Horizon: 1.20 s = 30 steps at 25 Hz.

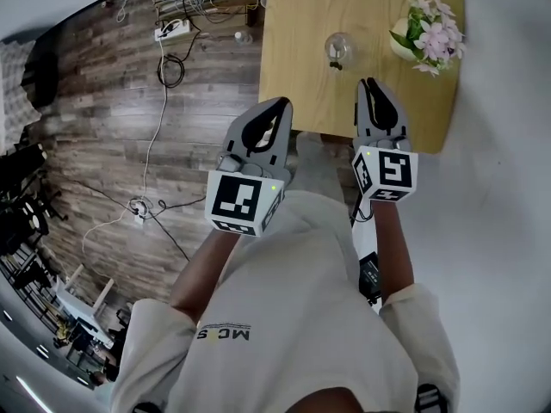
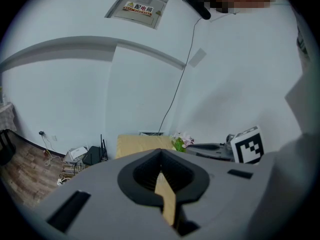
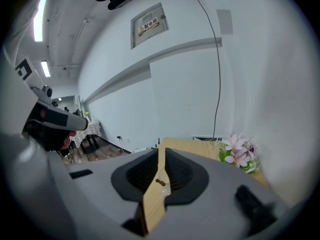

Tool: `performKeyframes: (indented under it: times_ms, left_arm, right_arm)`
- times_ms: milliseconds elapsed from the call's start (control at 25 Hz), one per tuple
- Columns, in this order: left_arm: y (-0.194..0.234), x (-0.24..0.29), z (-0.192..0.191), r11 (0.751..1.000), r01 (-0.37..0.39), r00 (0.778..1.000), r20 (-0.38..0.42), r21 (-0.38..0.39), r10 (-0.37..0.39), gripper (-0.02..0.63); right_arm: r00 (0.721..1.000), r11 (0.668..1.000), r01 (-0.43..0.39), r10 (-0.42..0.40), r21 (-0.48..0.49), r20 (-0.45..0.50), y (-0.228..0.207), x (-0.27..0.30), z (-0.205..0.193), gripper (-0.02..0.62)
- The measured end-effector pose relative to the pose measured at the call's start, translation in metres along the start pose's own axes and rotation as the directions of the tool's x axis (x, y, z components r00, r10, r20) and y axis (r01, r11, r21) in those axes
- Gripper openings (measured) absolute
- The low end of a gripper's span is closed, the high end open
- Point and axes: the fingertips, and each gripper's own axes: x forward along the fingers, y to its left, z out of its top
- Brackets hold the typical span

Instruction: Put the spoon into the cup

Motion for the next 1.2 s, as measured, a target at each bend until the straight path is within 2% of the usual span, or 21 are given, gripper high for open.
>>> performKeyframes:
  times_ms: [280, 480, 840, 1000, 1200]
  left_arm:
    - [0.001, -0.019, 0.017, 1.000, 0.001, 0.999, 0.048, 0.006, -0.001, 0.011]
    - [-0.004, -0.034, 0.029, 0.999, 0.032, 0.995, 0.091, -0.004, -0.031, 0.011]
    - [-0.008, -0.067, 0.059, 0.998, 0.062, 0.980, 0.188, 0.008, -0.062, 0.011]
    - [-0.016, -0.075, 0.059, 0.997, 0.066, 0.977, 0.201, 0.041, -0.073, 0.011]
    - [-0.013, -0.081, 0.059, 0.998, 0.052, 0.975, 0.215, 0.042, -0.060, 0.011]
  right_arm:
    - [0.999, 1.000, 0.012, -0.011, -0.020, 0.040, 0.007, -0.028, 0.026, 0.054]
    - [0.995, 0.998, 0.052, -0.048, -0.043, 0.090, 0.016, -0.057, 0.051, 0.054]
    - [0.971, 0.992, 0.118, -0.104, -0.051, 0.215, 0.031, -0.110, 0.091, 0.051]
    - [0.964, 0.991, 0.117, -0.099, -0.058, 0.246, 0.035, -0.129, 0.096, 0.051]
    - [0.965, 0.993, 0.088, -0.064, -0.082, 0.254, 0.045, -0.131, 0.100, 0.046]
